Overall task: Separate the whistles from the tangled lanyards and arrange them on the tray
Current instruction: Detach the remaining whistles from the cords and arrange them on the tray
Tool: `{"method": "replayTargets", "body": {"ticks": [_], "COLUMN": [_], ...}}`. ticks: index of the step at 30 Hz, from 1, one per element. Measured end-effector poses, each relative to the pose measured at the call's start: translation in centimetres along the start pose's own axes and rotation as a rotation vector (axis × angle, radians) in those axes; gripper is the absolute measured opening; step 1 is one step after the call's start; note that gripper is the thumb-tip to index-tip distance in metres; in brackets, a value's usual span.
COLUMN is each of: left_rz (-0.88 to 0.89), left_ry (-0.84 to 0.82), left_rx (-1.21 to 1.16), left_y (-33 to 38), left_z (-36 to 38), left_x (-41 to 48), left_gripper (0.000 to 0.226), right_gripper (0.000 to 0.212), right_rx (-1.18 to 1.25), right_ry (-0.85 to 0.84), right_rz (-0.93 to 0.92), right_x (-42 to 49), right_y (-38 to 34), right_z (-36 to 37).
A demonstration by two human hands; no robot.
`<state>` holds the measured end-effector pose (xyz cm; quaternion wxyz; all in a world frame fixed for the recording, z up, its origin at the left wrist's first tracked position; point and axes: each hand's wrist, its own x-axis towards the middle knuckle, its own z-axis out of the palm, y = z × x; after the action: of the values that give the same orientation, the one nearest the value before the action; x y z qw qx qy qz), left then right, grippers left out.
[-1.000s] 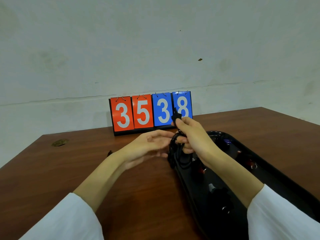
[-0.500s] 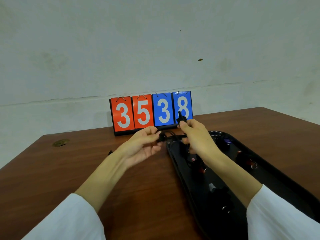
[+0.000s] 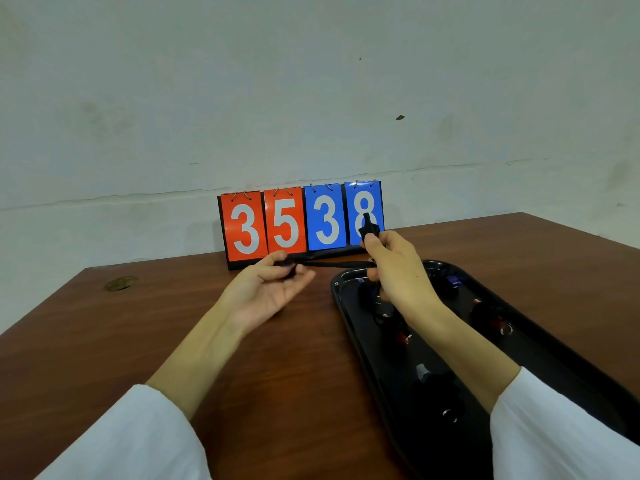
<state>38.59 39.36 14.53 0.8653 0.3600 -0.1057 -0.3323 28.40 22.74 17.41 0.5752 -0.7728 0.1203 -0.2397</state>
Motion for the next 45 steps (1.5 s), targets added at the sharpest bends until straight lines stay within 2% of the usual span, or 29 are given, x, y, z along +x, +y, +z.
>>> {"method": "replayTargets", "body": {"ticks": [3, 5, 7, 10, 12, 15, 18, 20, 22, 23, 25, 26, 28, 30, 32, 36, 39, 42, 45], "left_rz": [0.017, 0.032, 0.070, 0.165, 0.233, 0.184, 0.062, 0.200, 0.377, 0.380, 0.252, 0.188, 0.099, 0.070, 0.077, 0.023, -0.019, 0.038, 0.194], "left_ry": [0.189, 0.333, 0.473, 0.645, 0.640, 0.634, 0.586, 0.495, 0.334, 0.233, 0.030, -0.028, -0.088, -0.078, -0.049, -0.128, -0.160, -0.140, -0.108], "left_rx": [0.062, 0.206, 0.491, 1.039, 1.346, 1.599, 1.911, 1.826, 1.518, 1.318, 0.920, 0.763, 0.563, 0.594, 0.733, 0.909, 1.050, 1.254, 1.481], "left_y": [0.2, 0.3, 0.1, -0.8, -1.3, -1.4, -1.7, -2.2, -2.6, -2.9, -3.5, -3.9, -4.3, -4.1, -3.4, -1.9, -0.9, 0.3, 1.3], "left_z": [-0.7, -1.4, -1.8, -2.0, -1.9, -1.0, 0.4, 1.7, 3.4, 4.3, 5.6, 6.0, 6.5, 6.7, 6.6, 5.7, 5.4, 5.4, 5.3], "left_x": [0.5, 1.0, 1.5, 2.0, 2.1, 1.5, 0.9, 0.4, -0.1, -0.4, -1.0, -1.1, -1.5, -1.8, -1.8, -2.1, -2.5, -2.8, -2.9], "left_gripper": [0.022, 0.011, 0.003, 0.015, 0.024, 0.031, 0.044, 0.042, 0.036, 0.040, 0.050, 0.053, 0.046, 0.024, 0.013, 0.020, 0.025, 0.019, 0.008], "right_gripper": [0.024, 0.024, 0.020, 0.022, 0.024, 0.027, 0.032, 0.036, 0.040, 0.039, 0.023, 0.015, 0.017, 0.022, 0.025, 0.034, 0.029, 0.027, 0.033], "right_rx": [0.026, 0.054, 0.073, 0.012, -0.112, -0.301, -0.337, -0.220, 0.005, 0.119, 0.248, 0.281, 0.363, 0.434, 0.453, 0.406, 0.356, 0.177, -0.093], "right_ry": [0.006, 0.028, 0.043, 0.017, -0.068, -0.178, -0.136, -0.129, -0.157, -0.163, -0.133, -0.101, -0.044, 0.012, 0.082, 0.160, 0.191, 0.061, -0.079], "right_rz": [-0.002, -0.019, -0.038, -0.062, -0.066, -0.070, -0.156, -0.147, -0.104, -0.079, -0.073, -0.078, -0.076, -0.068, -0.056, -0.058, -0.086, -0.114, -0.151], "right_x": [0.1, 0.0, 0.0, -0.3, -0.5, -0.7, -0.6, -0.5, -0.4, -0.4, -0.3, -0.3, -0.3, -0.1, 0.2, 0.6, 0.7, 0.6, 0.4], "right_y": [0.0, -0.1, -0.2, -0.3, -0.1, 0.4, 0.3, -0.1, -0.4, -0.5, -0.5, -0.5, -0.6, -0.8, -0.8, -0.5, -0.3, -0.2, 0.2], "right_z": [-0.1, -0.1, -0.1, -0.3, -0.3, 0.3, 0.4, 0.1, -0.1, -0.2, -0.3, -0.4, -0.6, -1.0, -1.4, -2.0, -2.3, -2.4, -1.9]}}
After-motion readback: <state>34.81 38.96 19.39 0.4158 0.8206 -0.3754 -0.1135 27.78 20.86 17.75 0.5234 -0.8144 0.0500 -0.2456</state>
